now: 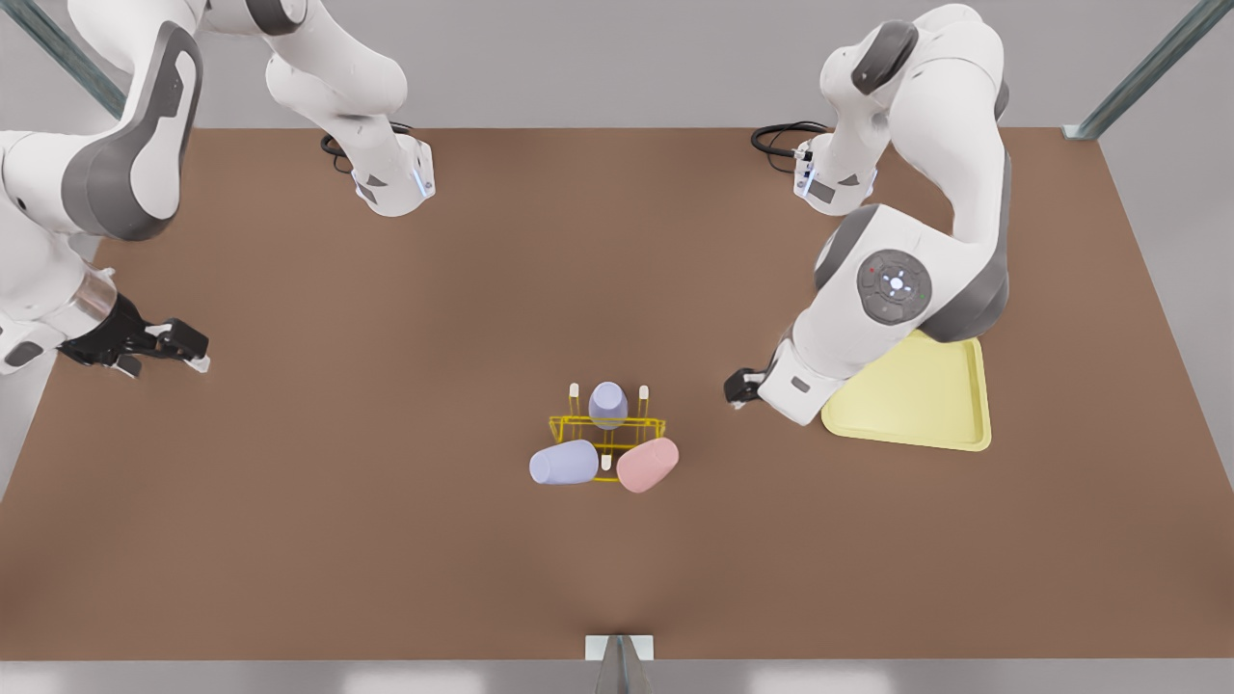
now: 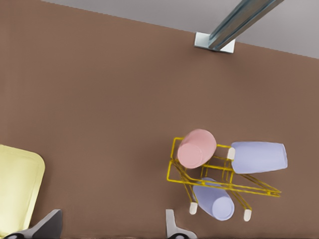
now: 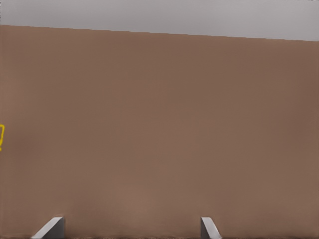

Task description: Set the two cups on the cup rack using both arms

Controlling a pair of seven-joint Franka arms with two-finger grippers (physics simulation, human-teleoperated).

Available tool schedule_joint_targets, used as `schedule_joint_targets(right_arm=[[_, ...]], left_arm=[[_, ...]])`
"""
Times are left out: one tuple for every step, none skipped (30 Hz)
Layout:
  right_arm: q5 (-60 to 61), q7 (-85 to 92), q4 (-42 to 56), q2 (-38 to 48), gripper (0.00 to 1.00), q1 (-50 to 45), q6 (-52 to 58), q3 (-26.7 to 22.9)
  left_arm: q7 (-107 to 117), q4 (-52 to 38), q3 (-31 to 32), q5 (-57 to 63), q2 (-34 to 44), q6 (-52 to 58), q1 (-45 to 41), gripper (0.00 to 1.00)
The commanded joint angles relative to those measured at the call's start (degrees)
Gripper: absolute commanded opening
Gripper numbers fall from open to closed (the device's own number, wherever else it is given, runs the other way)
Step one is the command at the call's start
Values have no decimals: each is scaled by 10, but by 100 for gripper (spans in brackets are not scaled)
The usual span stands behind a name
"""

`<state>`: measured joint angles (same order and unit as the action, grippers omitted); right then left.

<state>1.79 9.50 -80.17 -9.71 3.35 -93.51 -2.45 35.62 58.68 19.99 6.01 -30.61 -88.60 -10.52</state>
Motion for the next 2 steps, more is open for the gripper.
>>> schedule_joint_targets(right_arm=[[-3, 15, 2, 7, 100, 1, 69, 0], [-3, 15, 3, 6, 100, 1, 70, 0]], left_arm=[[-165, 136, -3, 54, 100, 57, 10, 100], [-203, 240, -33, 54, 168, -5, 1, 100]])
